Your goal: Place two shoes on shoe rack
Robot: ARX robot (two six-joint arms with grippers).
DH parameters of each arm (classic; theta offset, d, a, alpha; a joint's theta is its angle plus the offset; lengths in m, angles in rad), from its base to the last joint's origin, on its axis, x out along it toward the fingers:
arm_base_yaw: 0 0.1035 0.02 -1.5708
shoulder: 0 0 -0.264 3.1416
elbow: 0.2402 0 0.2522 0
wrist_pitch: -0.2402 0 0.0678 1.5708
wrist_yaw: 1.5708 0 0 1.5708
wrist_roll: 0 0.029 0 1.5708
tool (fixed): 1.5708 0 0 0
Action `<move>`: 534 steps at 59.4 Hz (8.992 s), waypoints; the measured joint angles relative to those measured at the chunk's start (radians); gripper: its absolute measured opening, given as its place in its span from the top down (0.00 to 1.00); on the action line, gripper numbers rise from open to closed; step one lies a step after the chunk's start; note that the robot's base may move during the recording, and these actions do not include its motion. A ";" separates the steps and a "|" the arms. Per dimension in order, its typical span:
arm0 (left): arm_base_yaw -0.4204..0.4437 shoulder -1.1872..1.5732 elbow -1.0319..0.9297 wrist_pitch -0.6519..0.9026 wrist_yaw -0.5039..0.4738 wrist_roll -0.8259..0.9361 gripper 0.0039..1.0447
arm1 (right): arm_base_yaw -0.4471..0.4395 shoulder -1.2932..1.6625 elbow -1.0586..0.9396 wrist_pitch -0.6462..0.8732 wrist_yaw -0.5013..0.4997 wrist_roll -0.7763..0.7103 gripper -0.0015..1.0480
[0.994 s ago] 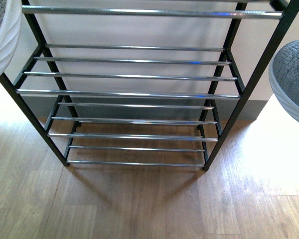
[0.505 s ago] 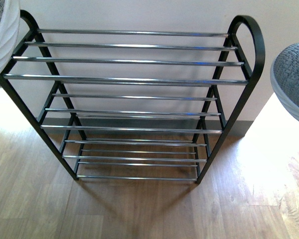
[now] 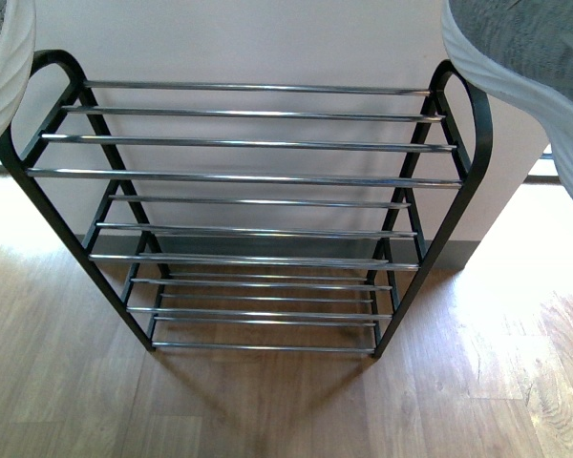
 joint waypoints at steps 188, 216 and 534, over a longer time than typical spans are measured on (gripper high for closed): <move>0.000 0.000 0.000 0.000 0.000 0.000 0.99 | -0.106 -0.369 -0.496 0.343 0.061 -0.208 0.99; 0.000 0.000 0.000 0.000 0.000 0.000 0.99 | -0.106 -0.746 -0.554 0.027 0.061 -0.208 0.99; 0.352 0.537 -0.171 1.228 0.500 0.192 0.99 | -0.106 -1.326 -0.554 -0.542 0.062 -0.211 0.09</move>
